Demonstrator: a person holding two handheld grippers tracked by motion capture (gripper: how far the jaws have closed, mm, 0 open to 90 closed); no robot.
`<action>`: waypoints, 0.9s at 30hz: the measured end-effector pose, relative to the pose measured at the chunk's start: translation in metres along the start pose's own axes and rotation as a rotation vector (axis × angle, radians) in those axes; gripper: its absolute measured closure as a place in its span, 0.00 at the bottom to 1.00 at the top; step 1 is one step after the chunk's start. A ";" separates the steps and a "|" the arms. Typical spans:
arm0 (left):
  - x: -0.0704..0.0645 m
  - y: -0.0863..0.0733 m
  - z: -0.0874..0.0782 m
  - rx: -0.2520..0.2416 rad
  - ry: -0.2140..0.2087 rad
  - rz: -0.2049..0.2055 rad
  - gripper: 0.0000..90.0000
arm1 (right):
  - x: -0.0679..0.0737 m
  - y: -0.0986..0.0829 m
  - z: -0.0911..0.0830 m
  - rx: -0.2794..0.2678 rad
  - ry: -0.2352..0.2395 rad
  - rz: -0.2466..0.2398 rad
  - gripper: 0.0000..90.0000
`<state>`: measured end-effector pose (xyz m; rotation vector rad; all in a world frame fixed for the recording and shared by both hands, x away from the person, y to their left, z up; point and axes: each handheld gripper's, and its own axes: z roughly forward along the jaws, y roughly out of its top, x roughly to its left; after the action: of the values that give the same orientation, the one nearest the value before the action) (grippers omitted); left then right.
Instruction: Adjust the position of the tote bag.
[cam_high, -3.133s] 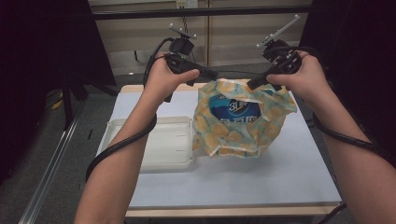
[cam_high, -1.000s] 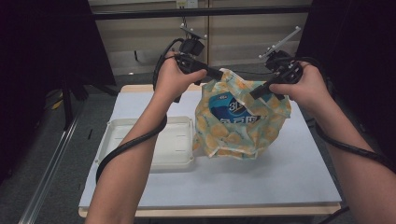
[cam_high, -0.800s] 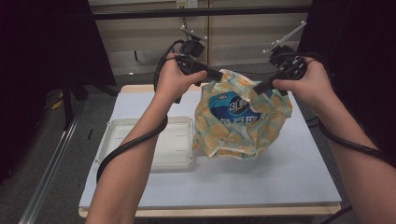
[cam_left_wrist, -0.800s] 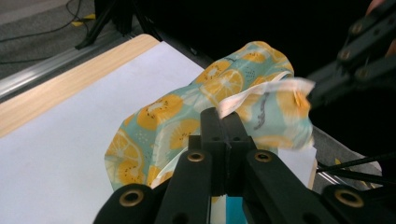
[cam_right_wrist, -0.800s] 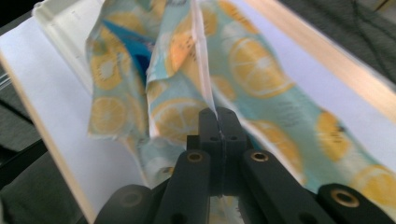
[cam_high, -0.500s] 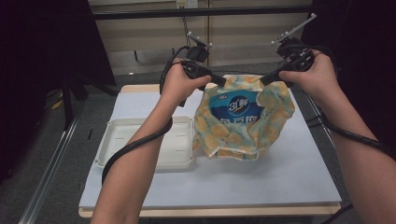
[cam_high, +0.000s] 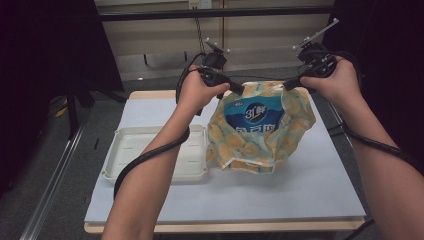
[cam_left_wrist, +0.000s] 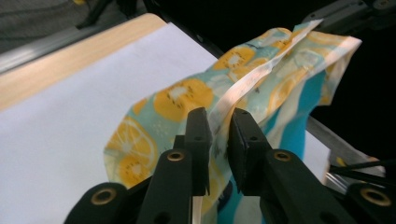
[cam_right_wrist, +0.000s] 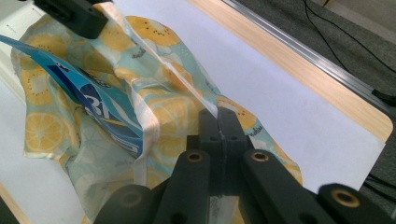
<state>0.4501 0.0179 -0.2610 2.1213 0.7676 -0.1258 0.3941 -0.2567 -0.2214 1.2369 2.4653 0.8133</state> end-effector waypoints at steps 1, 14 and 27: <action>0.001 -0.001 -0.001 0.006 0.005 0.013 0.84 | -0.001 -0.001 0.000 -0.004 -0.001 0.008 1.00; 0.010 -0.015 -0.011 0.032 0.007 -0.017 0.98 | -0.006 -0.011 0.008 0.010 -0.006 0.017 1.00; 0.019 -0.025 -0.007 0.062 0.021 -0.029 1.00 | -0.009 -0.015 0.017 0.011 -0.023 0.014 0.90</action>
<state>0.4500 0.0438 -0.2807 2.1736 0.8172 -0.1447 0.3979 -0.2652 -0.2438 1.2621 2.4487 0.7864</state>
